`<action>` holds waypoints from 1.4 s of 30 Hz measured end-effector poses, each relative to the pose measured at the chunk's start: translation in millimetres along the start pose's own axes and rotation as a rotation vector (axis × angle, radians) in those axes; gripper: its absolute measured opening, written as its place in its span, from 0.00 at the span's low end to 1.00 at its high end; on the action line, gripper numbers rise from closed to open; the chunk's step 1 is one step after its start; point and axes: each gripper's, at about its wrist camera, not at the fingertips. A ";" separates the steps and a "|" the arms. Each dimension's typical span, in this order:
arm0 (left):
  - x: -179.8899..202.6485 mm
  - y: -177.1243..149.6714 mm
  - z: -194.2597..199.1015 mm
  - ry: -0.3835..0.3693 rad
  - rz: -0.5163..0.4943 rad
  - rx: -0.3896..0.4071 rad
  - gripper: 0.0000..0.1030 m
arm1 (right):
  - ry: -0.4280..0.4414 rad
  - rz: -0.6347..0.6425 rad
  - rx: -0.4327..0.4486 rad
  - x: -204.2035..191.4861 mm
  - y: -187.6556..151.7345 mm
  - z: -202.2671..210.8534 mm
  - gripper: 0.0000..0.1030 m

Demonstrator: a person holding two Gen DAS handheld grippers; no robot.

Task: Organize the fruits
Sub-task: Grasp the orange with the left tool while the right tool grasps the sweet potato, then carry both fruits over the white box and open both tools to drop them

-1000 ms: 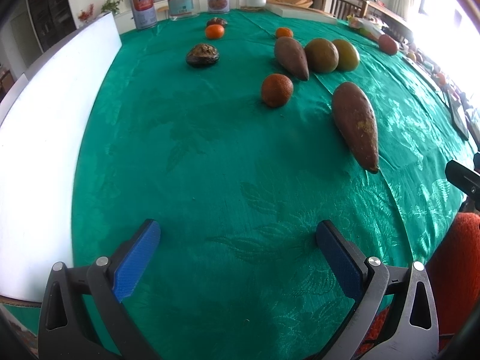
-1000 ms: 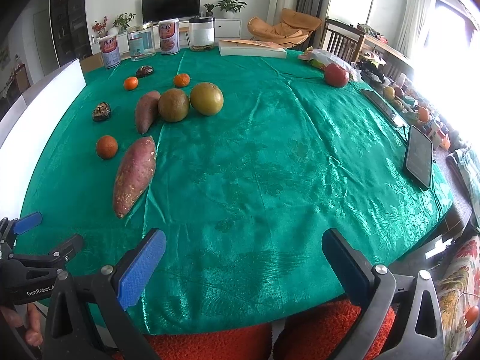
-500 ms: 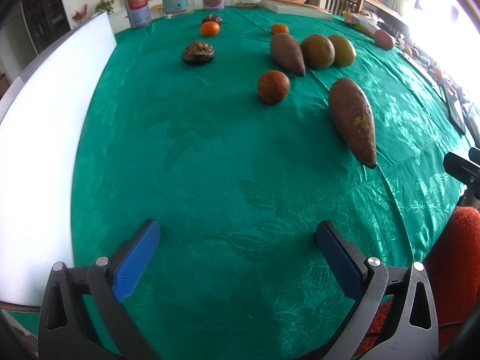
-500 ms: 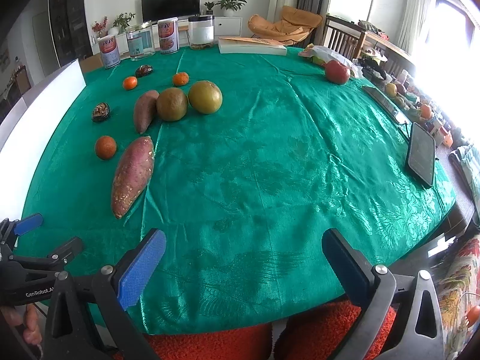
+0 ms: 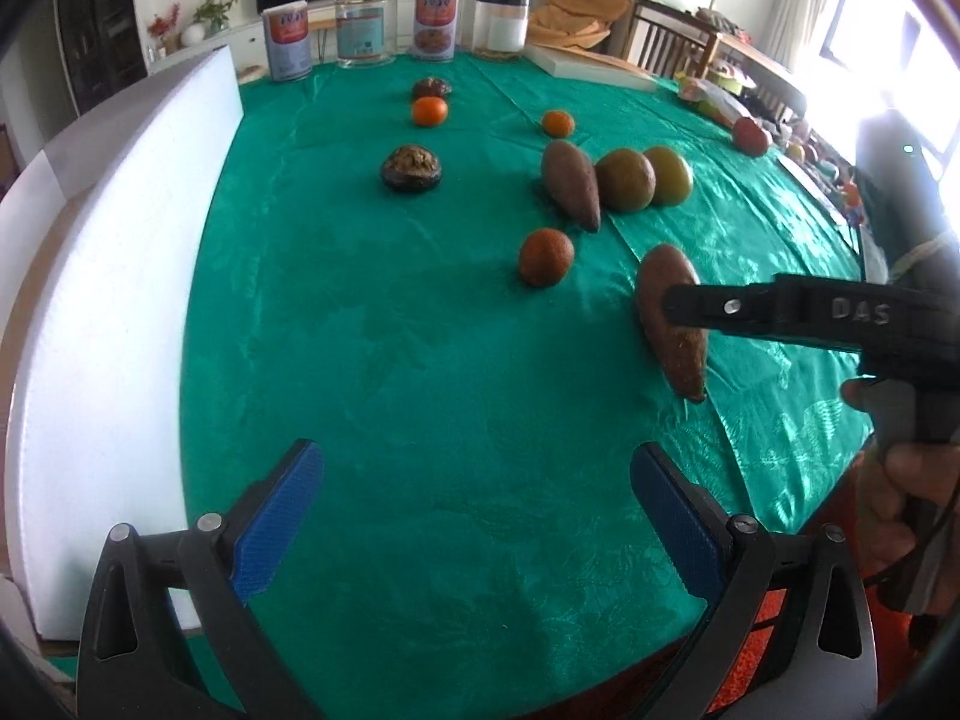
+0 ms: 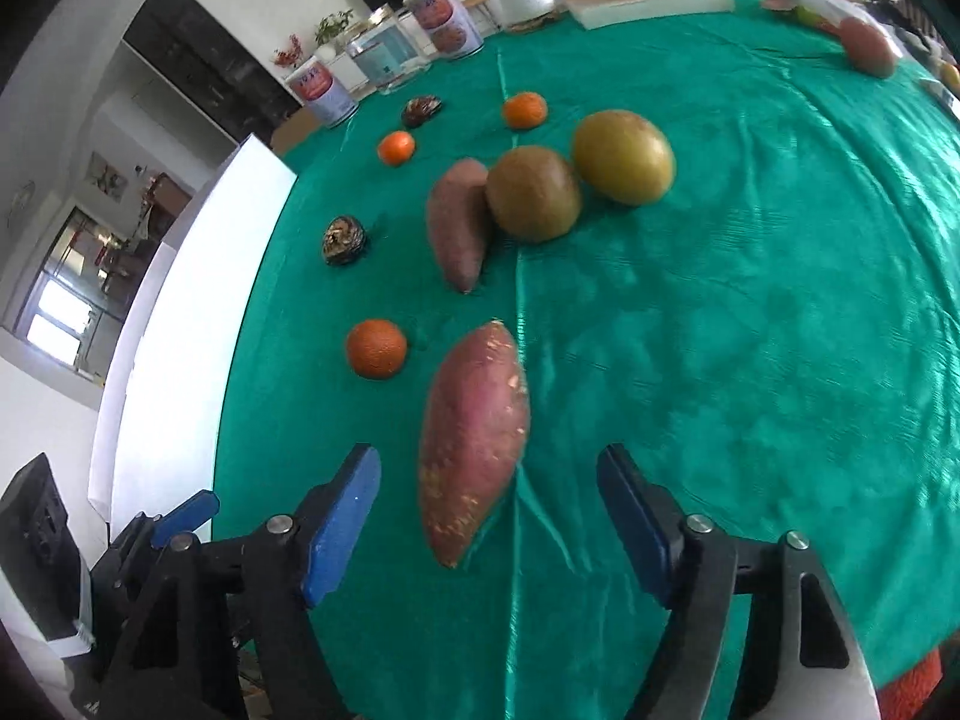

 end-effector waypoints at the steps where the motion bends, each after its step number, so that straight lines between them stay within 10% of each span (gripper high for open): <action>1: 0.2 3.8 0.3 0.001 -0.004 0.004 0.99 | -0.022 0.021 -0.015 -6.6 2.7 -6.5 0.68; 4: 6.2 22.0 -2.9 0.004 -0.035 0.019 0.99 | -0.132 0.068 -0.015 -16.9 7.0 -14.0 0.44; 11: 30.7 76.1 -35.9 0.026 -0.118 0.015 0.97 | -0.040 -0.103 0.010 40.3 -6.9 10.9 0.41; 17: 45.2 88.3 -74.1 0.046 -0.183 -0.043 0.27 | -0.012 -0.172 0.029 72.0 -23.7 33.0 0.41; 22: 19.5 72.9 -32.7 -0.085 -0.047 0.010 0.25 | 0.028 -0.154 0.031 64.8 -28.3 41.7 0.41; 28: -42.5 46.1 101.3 -0.240 0.067 0.165 0.25 | 0.240 0.017 0.006 -31.8 -2.3 49.8 0.41; 35: -182.1 10.9 148.8 0.111 0.318 0.205 0.26 | 0.420 0.357 -0.055 -222.1 25.7 30.6 0.41; 42: -249.5 -26.8 103.0 0.246 0.457 0.092 0.31 | 0.296 0.463 -0.136 -297.7 21.6 -50.3 0.42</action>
Point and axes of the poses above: each gripper's, at about its wrist camera, not at the fingertips, and z roughly against the way its jaws point, x to its right, y to its top, and after that the axes turned 10 degrees about -x, right-handed
